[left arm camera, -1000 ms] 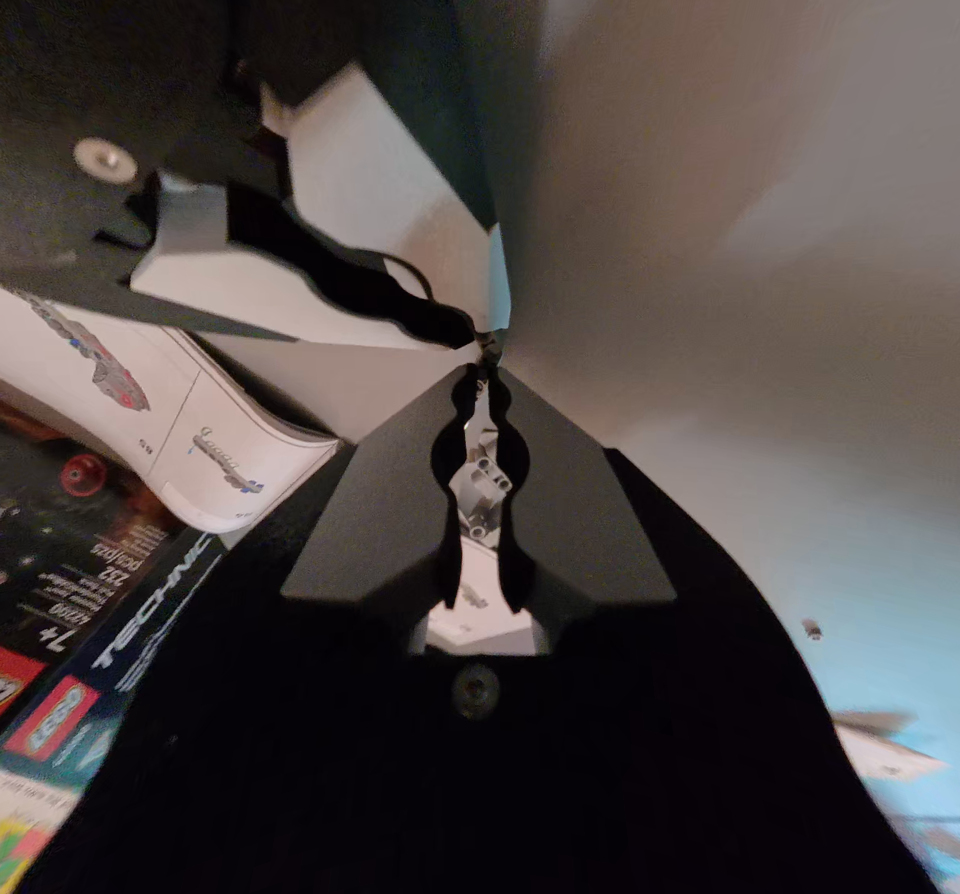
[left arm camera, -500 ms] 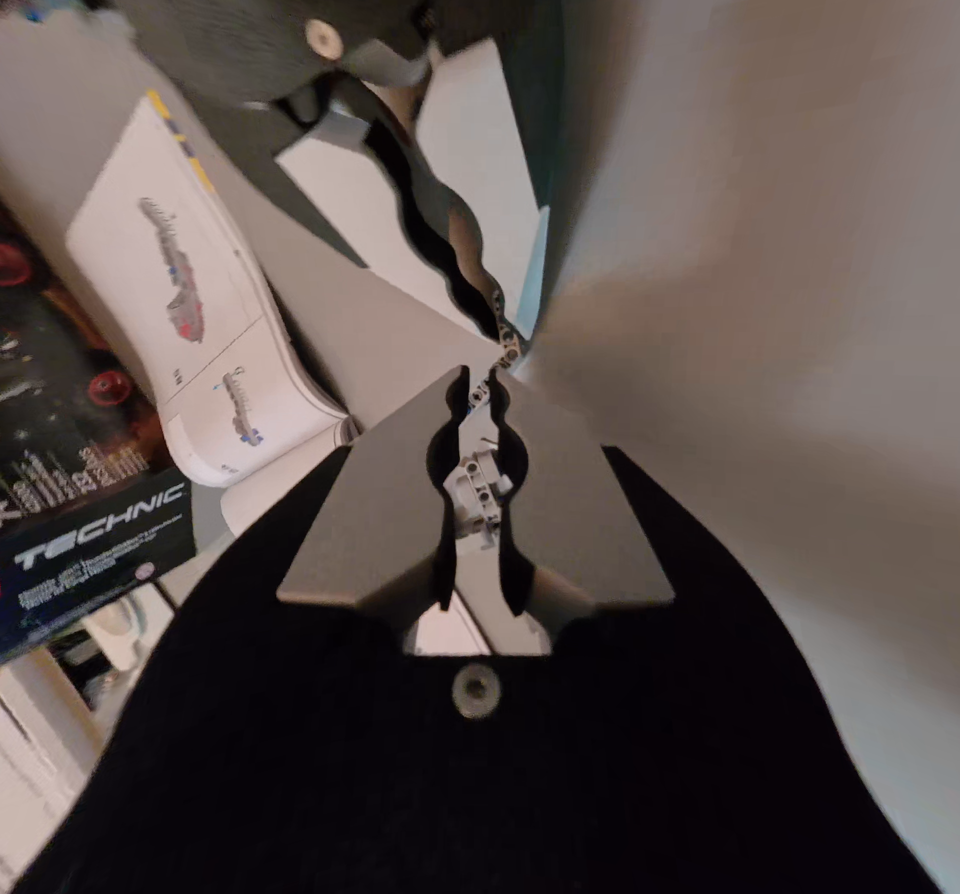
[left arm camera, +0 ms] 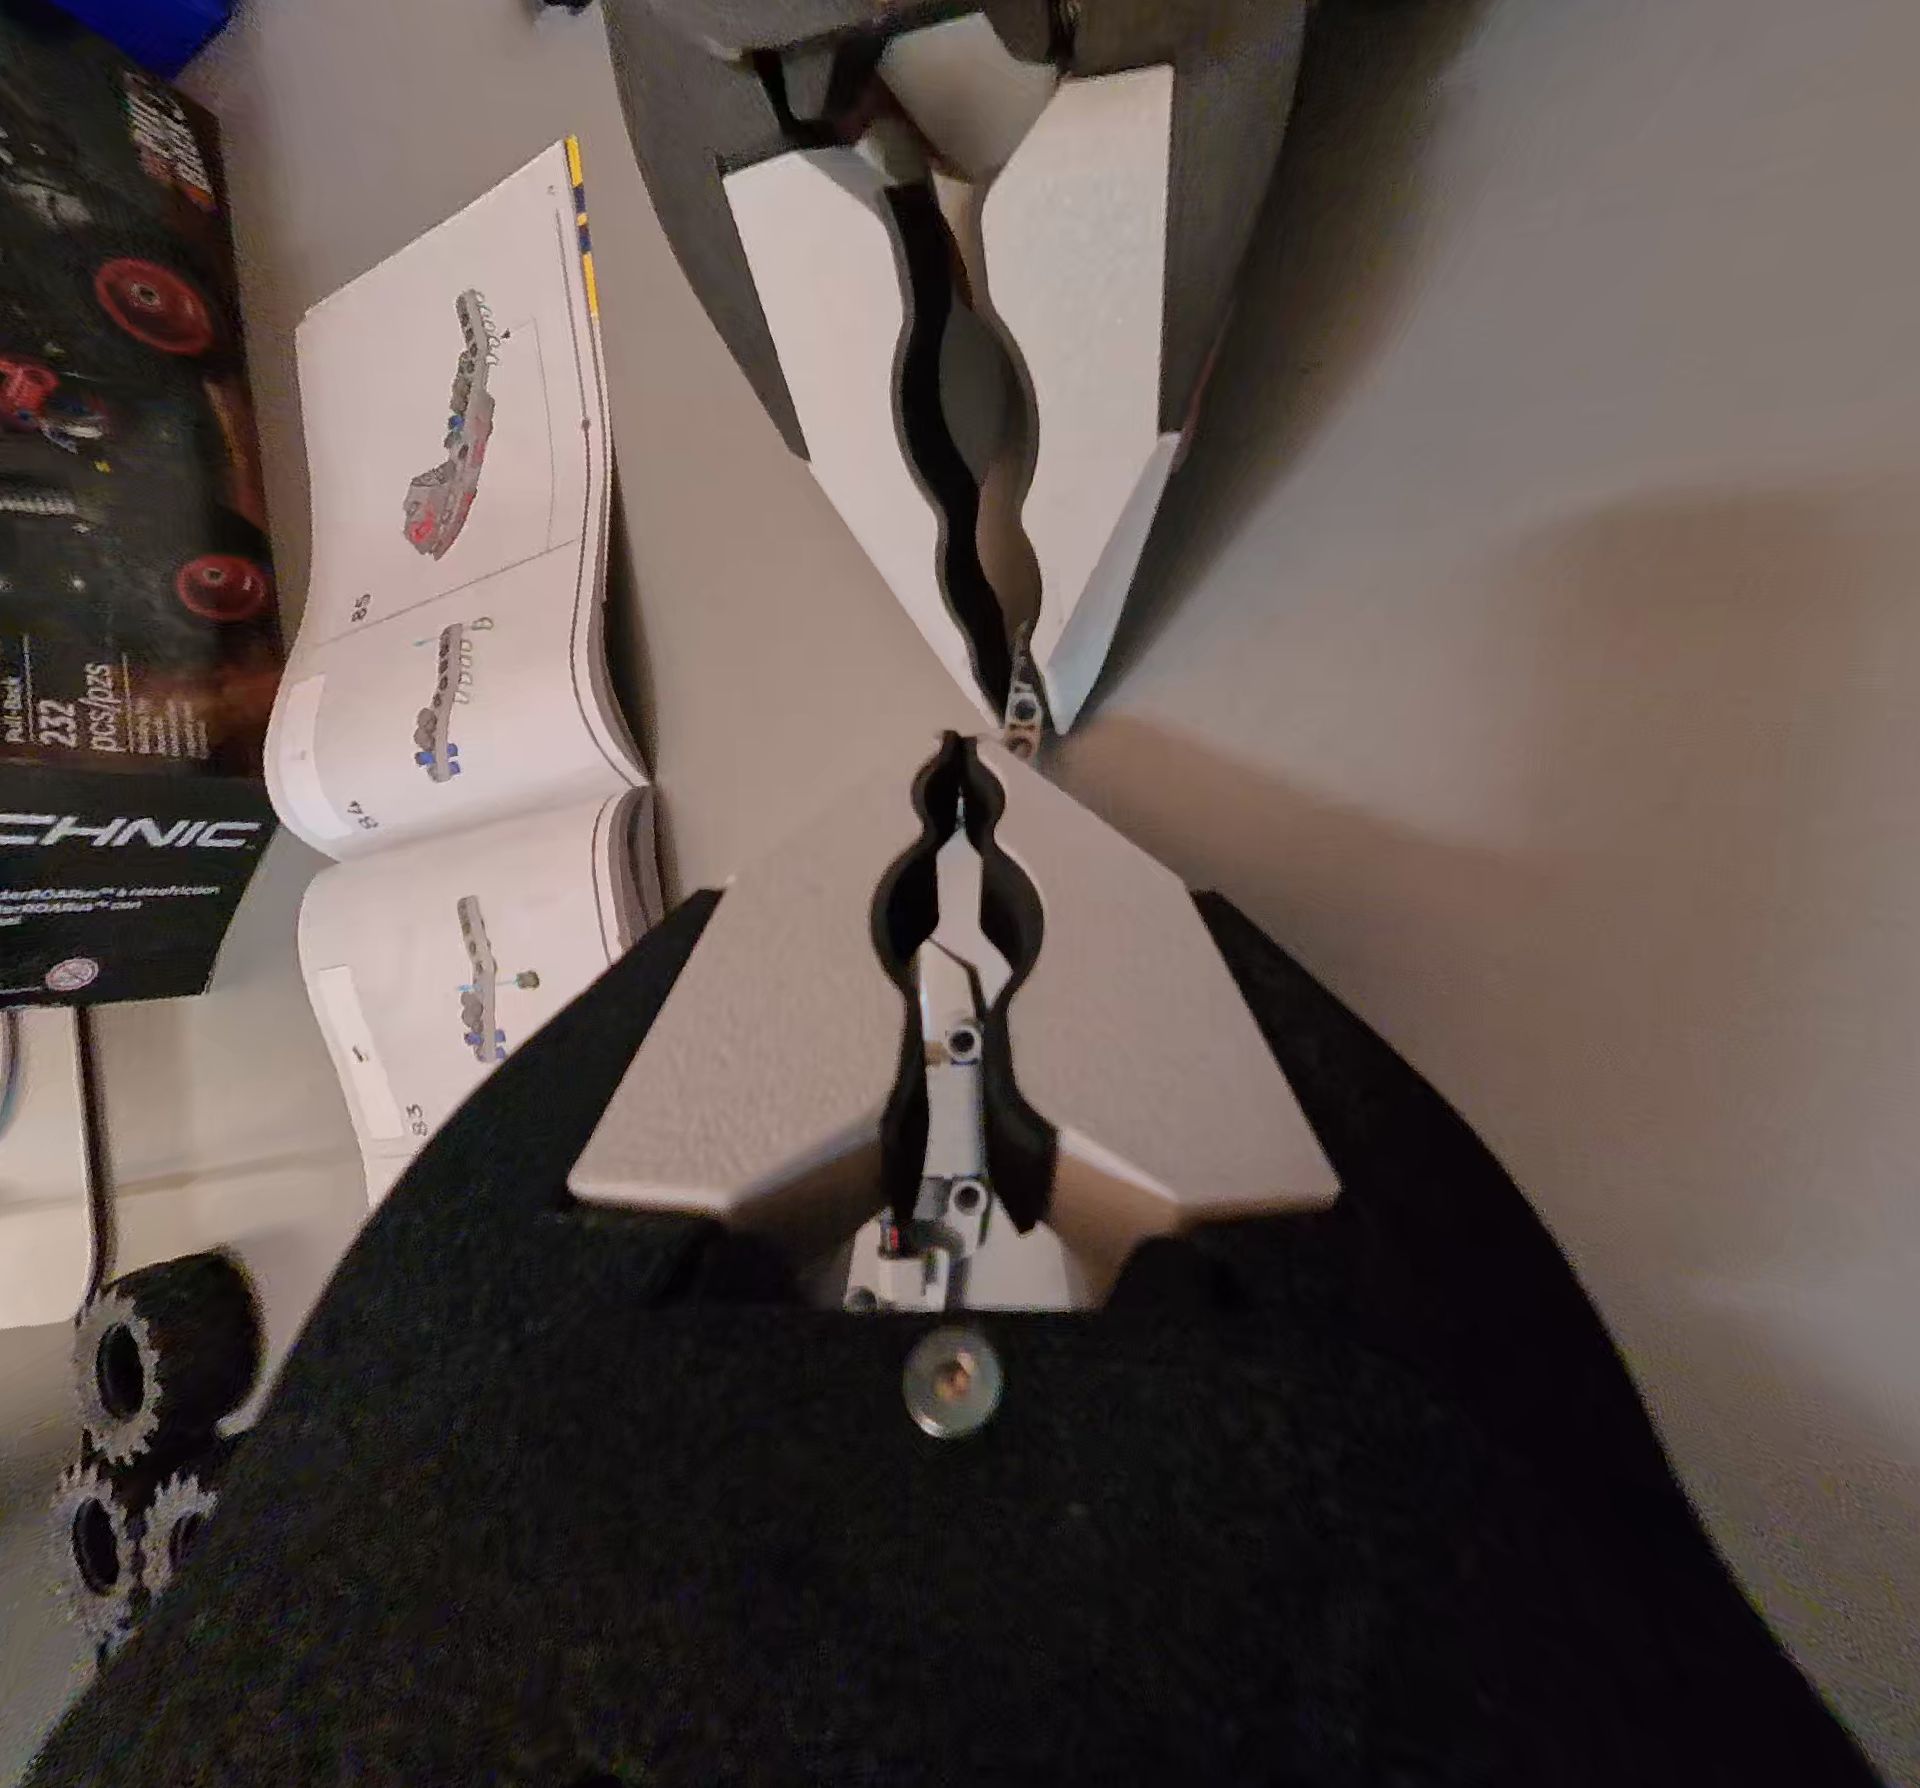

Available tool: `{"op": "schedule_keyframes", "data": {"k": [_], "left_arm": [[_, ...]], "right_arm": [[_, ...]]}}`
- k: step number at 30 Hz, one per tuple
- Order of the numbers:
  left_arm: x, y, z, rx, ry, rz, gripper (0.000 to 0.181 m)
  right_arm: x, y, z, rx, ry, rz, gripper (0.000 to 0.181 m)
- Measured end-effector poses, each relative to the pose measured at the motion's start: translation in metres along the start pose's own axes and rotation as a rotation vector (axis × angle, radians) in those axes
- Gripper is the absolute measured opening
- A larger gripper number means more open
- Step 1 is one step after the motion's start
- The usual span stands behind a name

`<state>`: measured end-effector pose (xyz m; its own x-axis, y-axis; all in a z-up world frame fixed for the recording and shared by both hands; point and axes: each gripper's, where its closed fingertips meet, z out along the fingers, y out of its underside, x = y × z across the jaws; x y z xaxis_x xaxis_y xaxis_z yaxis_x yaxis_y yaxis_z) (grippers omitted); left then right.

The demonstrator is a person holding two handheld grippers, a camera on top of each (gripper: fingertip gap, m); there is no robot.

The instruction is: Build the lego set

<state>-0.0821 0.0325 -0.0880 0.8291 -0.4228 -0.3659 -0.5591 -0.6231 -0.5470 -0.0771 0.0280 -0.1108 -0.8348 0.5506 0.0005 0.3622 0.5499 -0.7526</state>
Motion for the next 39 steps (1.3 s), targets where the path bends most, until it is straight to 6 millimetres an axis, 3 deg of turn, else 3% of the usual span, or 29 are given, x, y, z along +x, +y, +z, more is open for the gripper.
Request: {"op": "schedule_keyframes", "data": {"k": [8,16,21,25,29,32,36,39], "left_arm": [[0.005,0.003,0.006,-0.016,0.018,0.034,0.000],[0.006,0.010,0.009,-0.005,0.036,-0.094,0.000],[0.004,0.005,0.007,0.056,-0.064,-0.072,0.000],[-0.012,-0.009,-0.016,0.236,-0.136,-0.239,0.000],[-0.018,0.000,-0.033,0.252,-0.194,-0.334,0.000],[-0.021,0.015,-0.044,0.212,-0.267,-0.402,0.000],[-0.042,0.053,-0.085,0.158,-0.452,-0.558,0.000],[-0.046,0.086,-0.118,0.104,-0.514,-0.657,0.001]], "right_arm": [[0.000,0.000,0.000,0.000,-0.001,0.003,0.007],[0.000,0.000,0.000,-0.001,0.000,0.004,0.007],[0.001,0.000,0.000,-0.001,0.006,0.000,0.007],[0.001,0.000,0.000,0.000,0.003,0.001,0.007],[0.001,0.000,0.000,0.000,0.007,-0.004,0.007],[0.001,0.000,0.000,0.001,0.016,-0.013,0.006],[0.001,0.000,0.000,0.001,0.030,-0.026,0.007],[0.001,-0.001,-0.001,0.007,0.040,-0.031,0.029]]}}
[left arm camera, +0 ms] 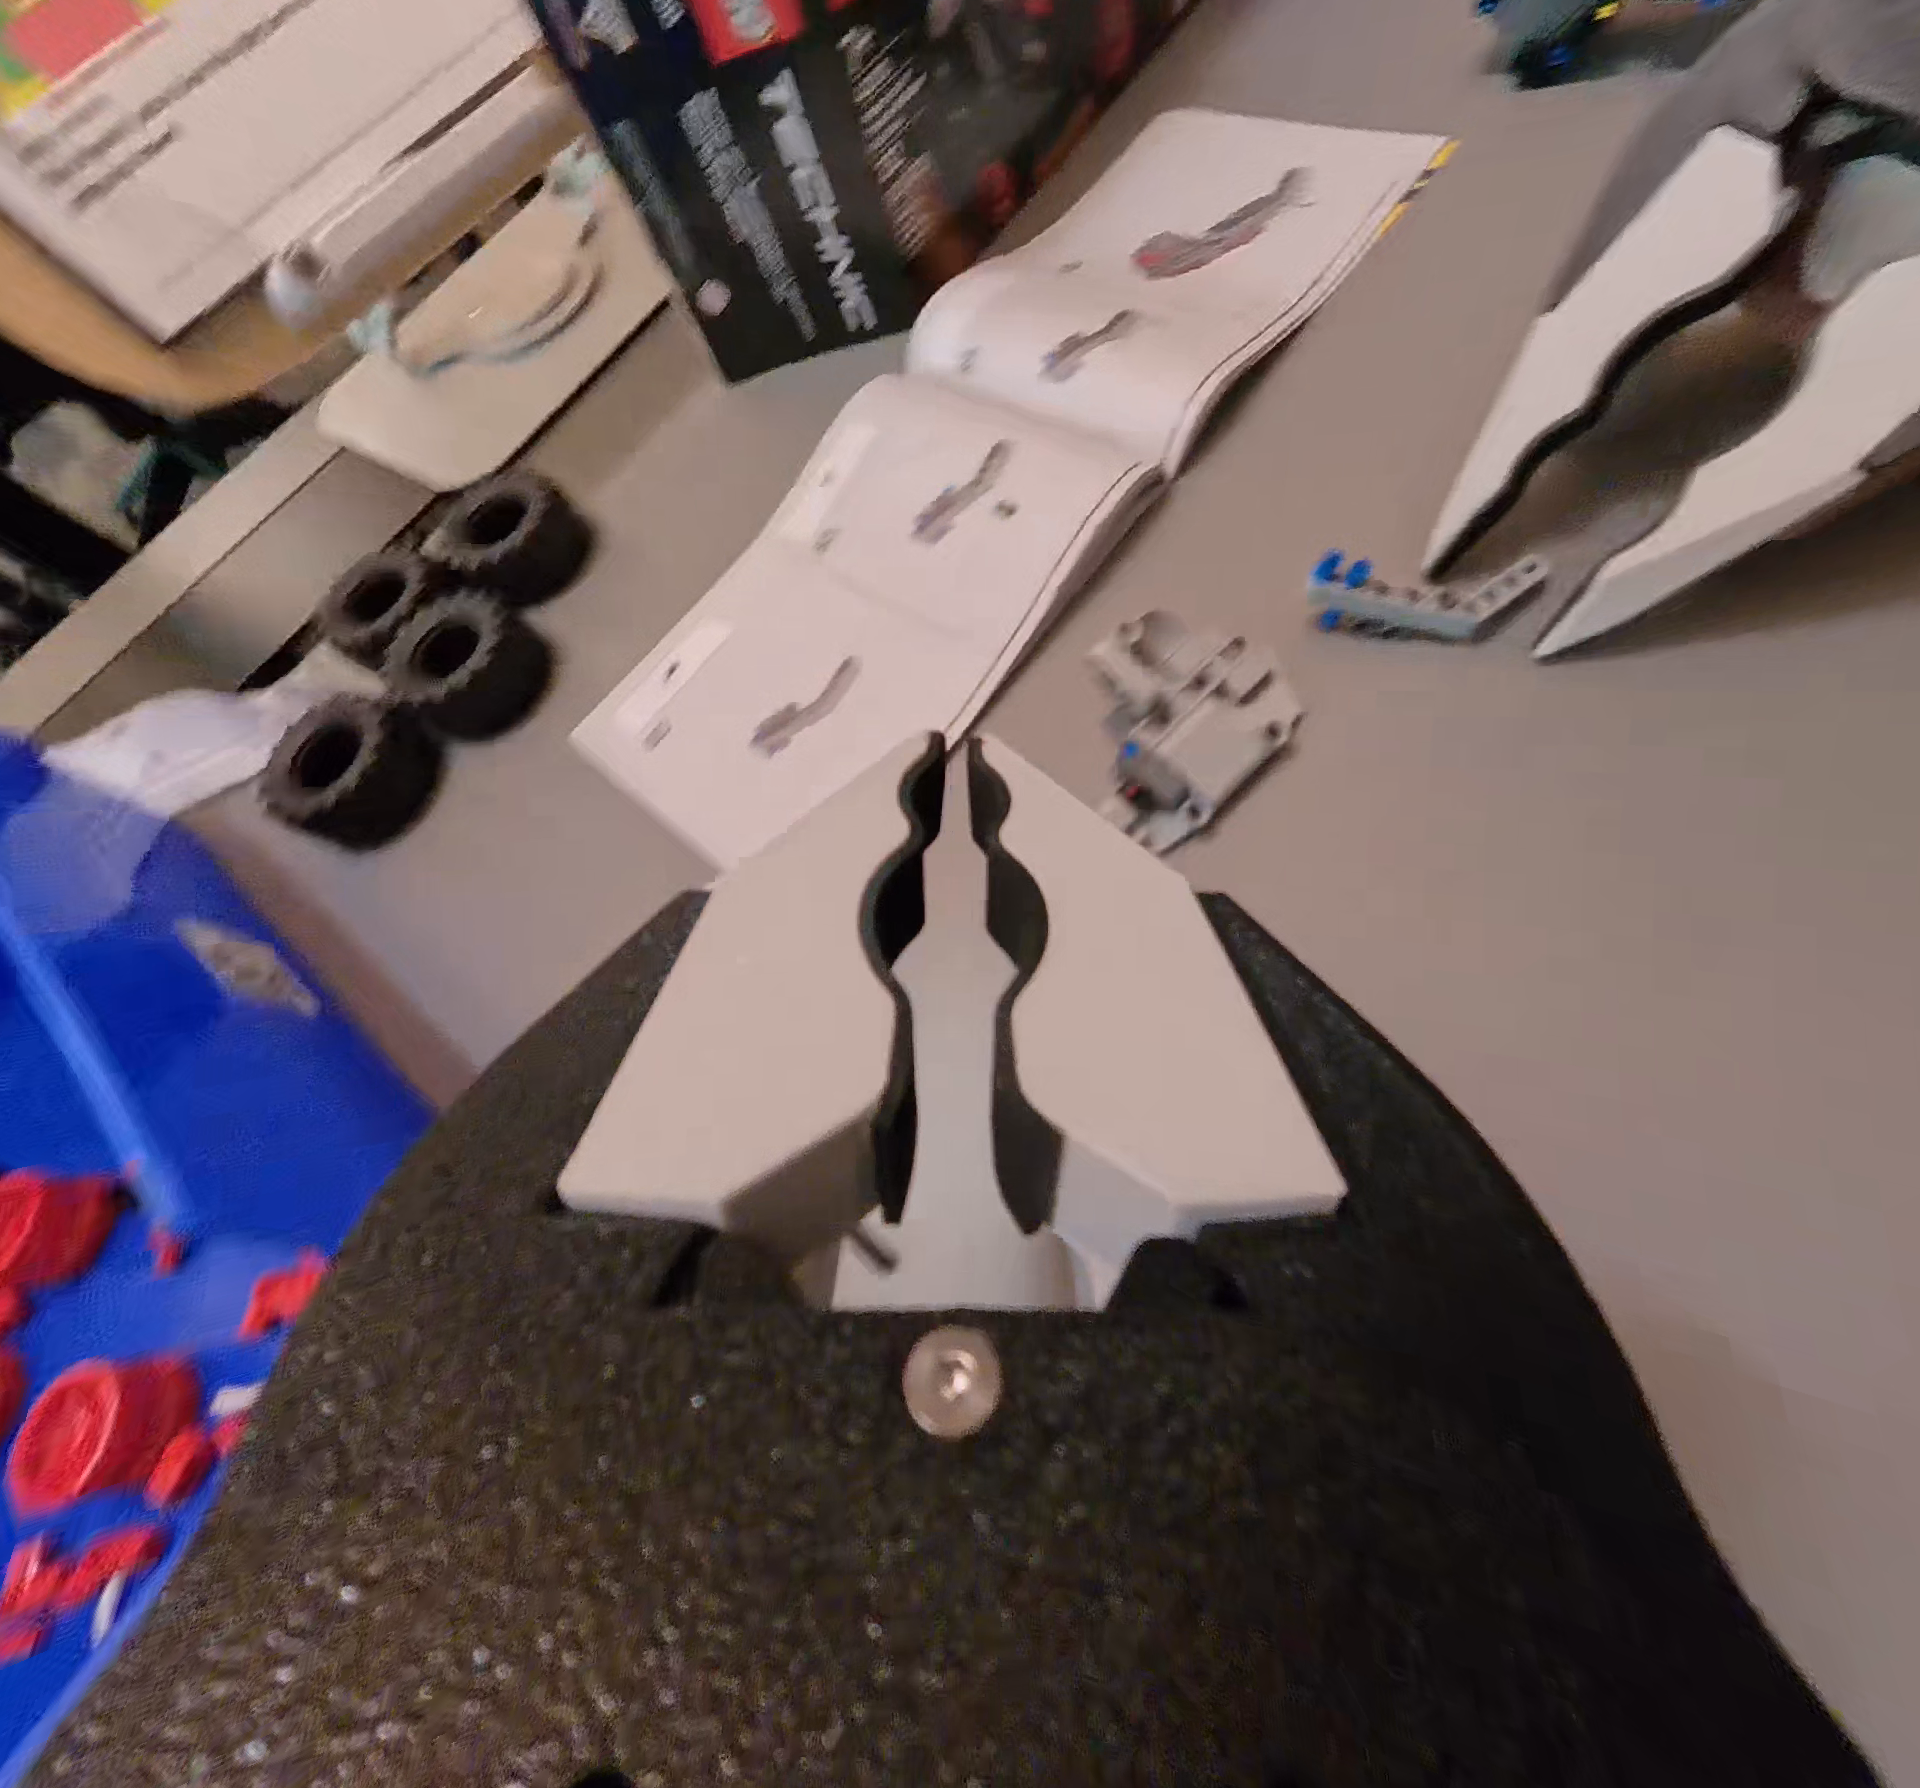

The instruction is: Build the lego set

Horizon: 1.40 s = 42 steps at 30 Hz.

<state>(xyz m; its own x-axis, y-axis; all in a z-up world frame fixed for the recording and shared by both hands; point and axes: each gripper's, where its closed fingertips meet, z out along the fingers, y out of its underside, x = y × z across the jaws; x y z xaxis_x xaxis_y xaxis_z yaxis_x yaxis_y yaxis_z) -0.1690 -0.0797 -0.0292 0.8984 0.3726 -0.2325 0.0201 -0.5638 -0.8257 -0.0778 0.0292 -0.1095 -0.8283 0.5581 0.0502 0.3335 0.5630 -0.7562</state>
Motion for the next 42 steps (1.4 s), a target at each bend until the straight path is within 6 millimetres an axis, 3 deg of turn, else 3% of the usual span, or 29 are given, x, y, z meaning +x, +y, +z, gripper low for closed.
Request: {"op": "schedule_keyframes", "data": {"k": [2,4,7,11,15,21,25,27,28,31,34,38,42], "left_arm": [[-0.011,0.017,-0.013,-0.059,0.021,-0.024,0.004],[-0.013,0.047,-0.023,-0.185,0.074,-0.032,0.008],[-0.002,0.077,-0.028,-0.297,0.171,-0.036,0.013],[0.019,0.078,0.000,-0.285,0.181,-0.099,0.024],[0.028,0.069,0.025,-0.267,0.149,-0.144,0.019],[0.028,0.076,0.030,-0.329,0.123,-0.227,0.001],[0.030,0.076,0.027,-0.303,0.116,-0.190,0.001],[0.035,0.064,0.024,-0.228,0.128,-0.162,0.001],[0.042,0.048,0.022,-0.139,0.157,-0.135,0.001],[0.080,-0.021,0.005,0.253,0.283,-0.063,0.001],[0.114,-0.078,-0.020,0.611,0.424,-0.065,0.001],[0.138,-0.095,-0.018,0.693,0.417,0.143,0.001],[0.152,-0.102,-0.013,0.647,0.385,0.348,0.002]], "right_arm": [[-0.003,0.001,-0.001,0.000,-0.016,0.000,0.032],[-0.008,0.000,-0.004,0.011,-0.042,-0.007,0.035],[-0.009,0.000,-0.011,0.044,-0.055,0.028,0.035],[-0.002,-0.003,-0.020,0.093,-0.036,0.074,0.033],[0.001,-0.001,-0.021,0.091,-0.009,0.090,0.034],[-0.002,0.000,-0.025,0.097,0.005,0.104,0.034],[-0.001,-0.008,-0.031,0.164,0.011,0.152,0.035],[-0.001,-0.014,-0.036,0.201,0.012,0.178,0.035],[-0.001,-0.019,-0.040,0.225,0.011,0.191,0.034],[-0.010,-0.041,-0.052,0.361,-0.048,0.245,0.029],[-0.026,-0.071,-0.069,0.593,-0.260,0.364,0.031],[-0.039,-0.098,-0.106,0.893,-0.660,0.613,0.019],[-0.038,-0.094,-0.114,0.953,-0.830,0.777,0.020]]}}
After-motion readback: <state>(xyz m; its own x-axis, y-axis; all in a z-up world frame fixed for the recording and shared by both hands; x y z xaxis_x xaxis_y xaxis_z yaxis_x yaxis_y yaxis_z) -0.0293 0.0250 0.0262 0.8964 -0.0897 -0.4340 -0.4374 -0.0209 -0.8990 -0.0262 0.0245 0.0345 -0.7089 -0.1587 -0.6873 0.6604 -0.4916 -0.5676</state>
